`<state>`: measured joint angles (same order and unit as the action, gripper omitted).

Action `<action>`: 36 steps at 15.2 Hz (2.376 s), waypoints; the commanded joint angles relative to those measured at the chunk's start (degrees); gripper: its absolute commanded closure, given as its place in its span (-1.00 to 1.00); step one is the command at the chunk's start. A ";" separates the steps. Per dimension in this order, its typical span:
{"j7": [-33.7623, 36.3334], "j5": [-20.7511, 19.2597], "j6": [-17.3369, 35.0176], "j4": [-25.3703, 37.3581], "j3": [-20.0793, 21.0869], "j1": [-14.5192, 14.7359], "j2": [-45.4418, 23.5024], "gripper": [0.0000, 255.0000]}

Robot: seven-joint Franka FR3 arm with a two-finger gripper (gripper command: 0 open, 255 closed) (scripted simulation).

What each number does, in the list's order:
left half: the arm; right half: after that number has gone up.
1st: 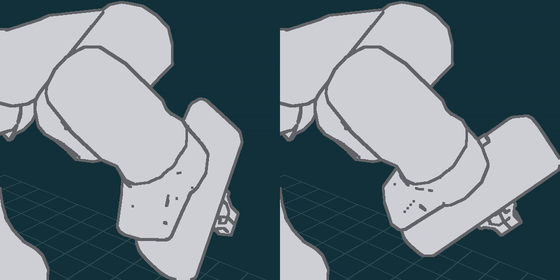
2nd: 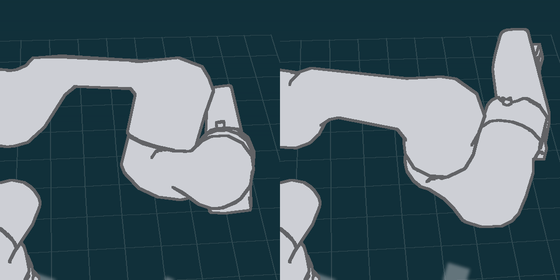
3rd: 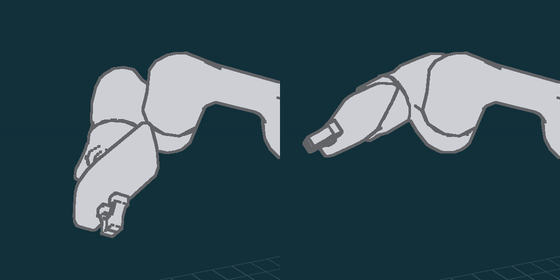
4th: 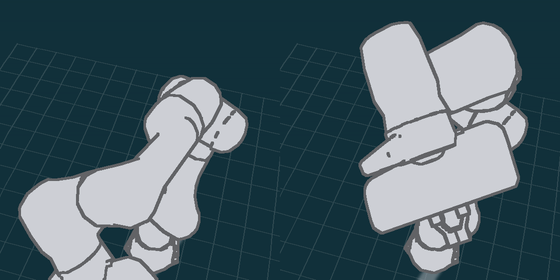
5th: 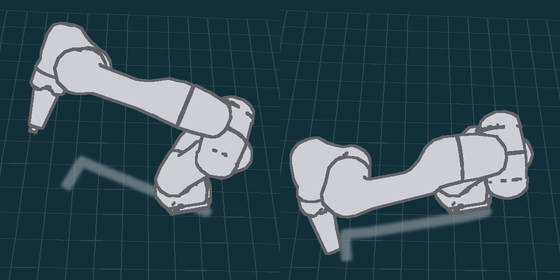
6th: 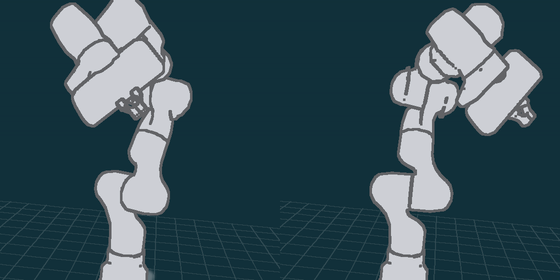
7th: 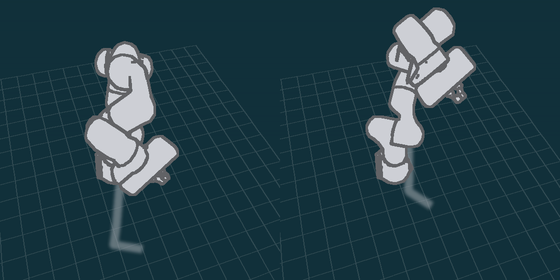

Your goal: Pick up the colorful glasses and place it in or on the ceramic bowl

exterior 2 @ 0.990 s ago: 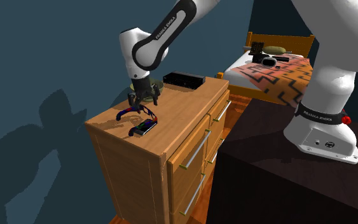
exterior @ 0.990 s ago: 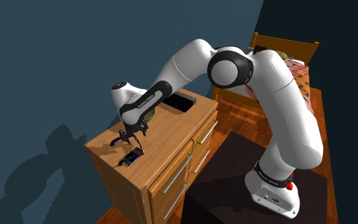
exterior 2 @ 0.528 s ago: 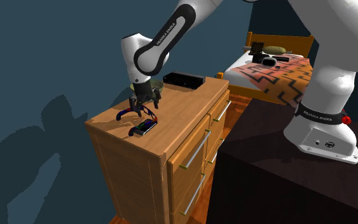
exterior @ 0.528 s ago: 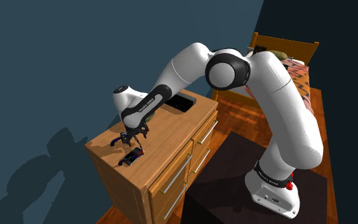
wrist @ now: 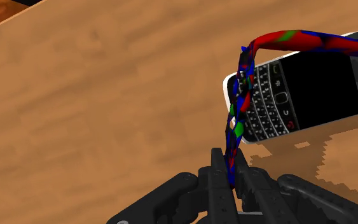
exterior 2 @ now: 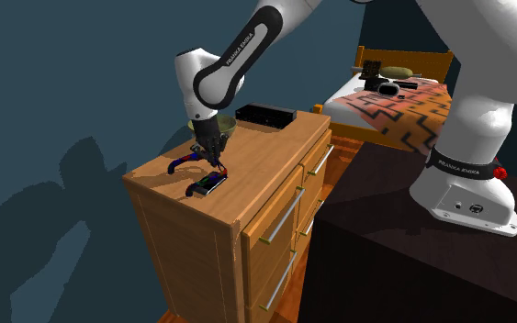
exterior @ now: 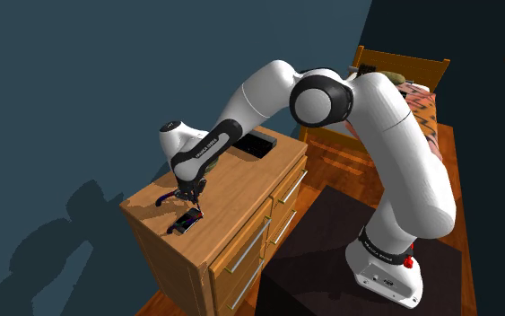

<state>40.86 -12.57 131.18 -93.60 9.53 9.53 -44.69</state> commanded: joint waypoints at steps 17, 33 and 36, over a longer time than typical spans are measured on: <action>-0.89 1.27 -5.53 -0.97 1.06 -0.71 6.54 1.00; -2.16 2.97 -14.21 0.82 2.14 -1.34 13.55 1.00; -2.39 3.26 -15.99 1.54 2.30 -1.41 14.62 1.00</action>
<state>38.57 -9.42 115.76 -92.14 11.77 8.17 -30.54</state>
